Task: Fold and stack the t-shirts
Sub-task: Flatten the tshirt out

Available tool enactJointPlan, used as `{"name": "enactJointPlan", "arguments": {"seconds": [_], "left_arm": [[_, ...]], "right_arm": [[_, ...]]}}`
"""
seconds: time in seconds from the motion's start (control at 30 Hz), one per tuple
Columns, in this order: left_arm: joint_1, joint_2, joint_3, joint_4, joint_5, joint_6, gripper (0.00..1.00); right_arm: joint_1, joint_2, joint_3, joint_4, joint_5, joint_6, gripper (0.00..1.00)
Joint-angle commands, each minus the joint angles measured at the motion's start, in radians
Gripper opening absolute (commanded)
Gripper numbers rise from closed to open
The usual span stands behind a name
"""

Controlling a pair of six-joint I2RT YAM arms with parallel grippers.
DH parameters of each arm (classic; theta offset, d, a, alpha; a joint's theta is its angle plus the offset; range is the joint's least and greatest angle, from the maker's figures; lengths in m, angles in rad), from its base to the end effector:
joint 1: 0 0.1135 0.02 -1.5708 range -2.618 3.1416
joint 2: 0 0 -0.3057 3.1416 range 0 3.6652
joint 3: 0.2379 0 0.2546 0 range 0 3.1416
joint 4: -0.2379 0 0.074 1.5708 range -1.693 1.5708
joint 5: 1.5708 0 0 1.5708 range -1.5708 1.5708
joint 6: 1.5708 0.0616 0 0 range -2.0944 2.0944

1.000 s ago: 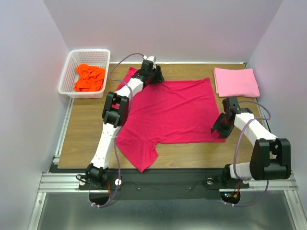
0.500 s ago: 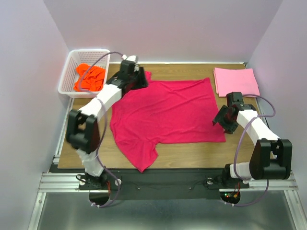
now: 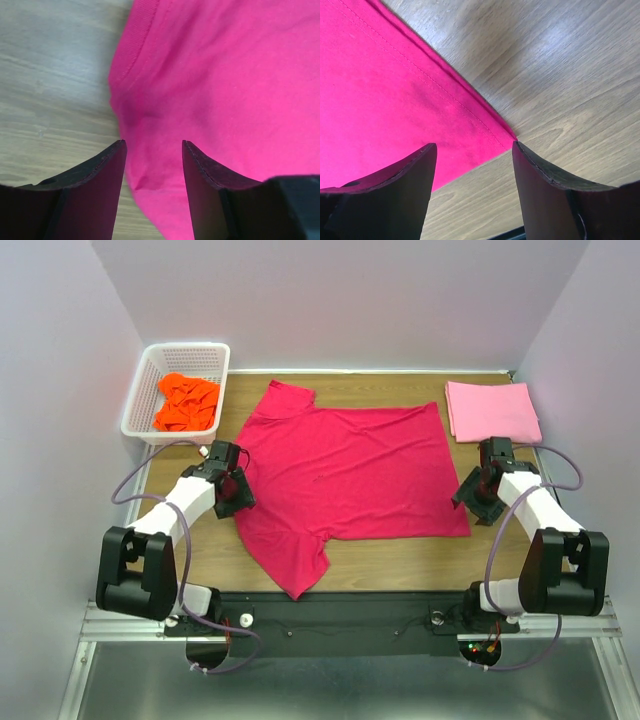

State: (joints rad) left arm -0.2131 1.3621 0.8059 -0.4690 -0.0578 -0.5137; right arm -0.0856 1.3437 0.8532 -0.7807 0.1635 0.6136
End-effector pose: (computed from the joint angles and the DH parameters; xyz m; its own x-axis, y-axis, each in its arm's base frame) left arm 0.2635 -0.0534 0.2171 -0.8170 -0.3251 -0.4762 -0.2522 0.9442 -0.2120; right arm 0.2357 -0.0303 0.2189 -0.7022 0.6305 -0.3309 0.6563 0.7533 0.0428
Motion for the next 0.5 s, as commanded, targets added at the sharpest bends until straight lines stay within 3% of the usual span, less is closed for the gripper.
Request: {"name": "enactJointPlan", "arguments": {"seconds": [0.0, 0.47], "left_arm": [[0.017, -0.055, -0.022, -0.045, -0.010, -0.020, 0.58], [-0.003, -0.142, -0.131, -0.126, 0.111, -0.043, 0.55]], "right_arm": [[-0.006, 0.003, 0.012, 0.000, 0.028, 0.000, 0.68], [-0.009, -0.052, -0.048, 0.009, 0.024, 0.009, 0.66]]}}
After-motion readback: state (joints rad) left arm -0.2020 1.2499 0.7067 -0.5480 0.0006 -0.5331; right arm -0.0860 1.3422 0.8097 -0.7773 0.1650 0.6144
